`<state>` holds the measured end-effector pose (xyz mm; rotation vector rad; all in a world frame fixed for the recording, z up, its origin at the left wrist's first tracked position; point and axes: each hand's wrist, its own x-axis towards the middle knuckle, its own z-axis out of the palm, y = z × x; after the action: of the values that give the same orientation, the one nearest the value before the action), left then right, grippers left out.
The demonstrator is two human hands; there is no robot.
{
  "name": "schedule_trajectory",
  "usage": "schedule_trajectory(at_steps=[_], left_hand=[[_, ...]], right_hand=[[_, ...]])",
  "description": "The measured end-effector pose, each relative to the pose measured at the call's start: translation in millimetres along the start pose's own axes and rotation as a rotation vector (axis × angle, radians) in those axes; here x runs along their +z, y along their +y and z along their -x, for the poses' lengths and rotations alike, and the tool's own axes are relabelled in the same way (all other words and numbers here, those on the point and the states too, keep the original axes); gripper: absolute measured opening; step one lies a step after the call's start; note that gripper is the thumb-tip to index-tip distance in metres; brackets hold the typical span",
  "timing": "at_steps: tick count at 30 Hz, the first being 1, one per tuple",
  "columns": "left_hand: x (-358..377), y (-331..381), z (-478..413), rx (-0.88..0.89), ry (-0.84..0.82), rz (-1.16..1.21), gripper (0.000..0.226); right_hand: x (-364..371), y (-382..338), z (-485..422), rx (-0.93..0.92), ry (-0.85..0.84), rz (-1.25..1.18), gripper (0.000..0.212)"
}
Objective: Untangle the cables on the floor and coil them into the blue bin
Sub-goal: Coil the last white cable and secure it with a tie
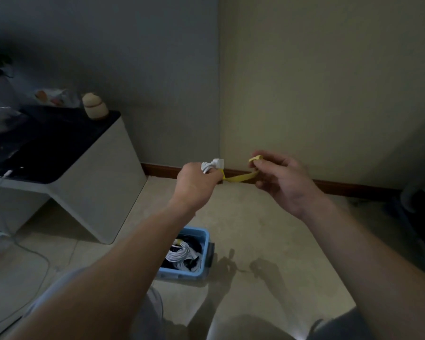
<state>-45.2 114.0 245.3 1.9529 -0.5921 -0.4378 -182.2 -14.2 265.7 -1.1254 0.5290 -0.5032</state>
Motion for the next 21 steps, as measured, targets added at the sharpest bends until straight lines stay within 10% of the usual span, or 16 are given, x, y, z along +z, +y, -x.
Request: schedule_trajectory(at_steps=[10, 16, 21], left_hand=[[7.0, 0.5, 9.7, -0.029, -0.152, 0.033, 0.019], [9.8, 10.8, 10.9, -0.443, -0.416, 0.685, 0.042], [8.0, 11.8, 17.2, -0.411, -0.629, 0.836, 0.07]], right_hand=[[4.2, 0.0, 10.1, -0.011, -0.185, -0.009, 0.016], [2.1, 0.9, 13.5, -0.064, -0.242, 0.387, 0.017], [8.1, 3.5, 18.0, -0.03, -0.264, 0.418, 0.017]])
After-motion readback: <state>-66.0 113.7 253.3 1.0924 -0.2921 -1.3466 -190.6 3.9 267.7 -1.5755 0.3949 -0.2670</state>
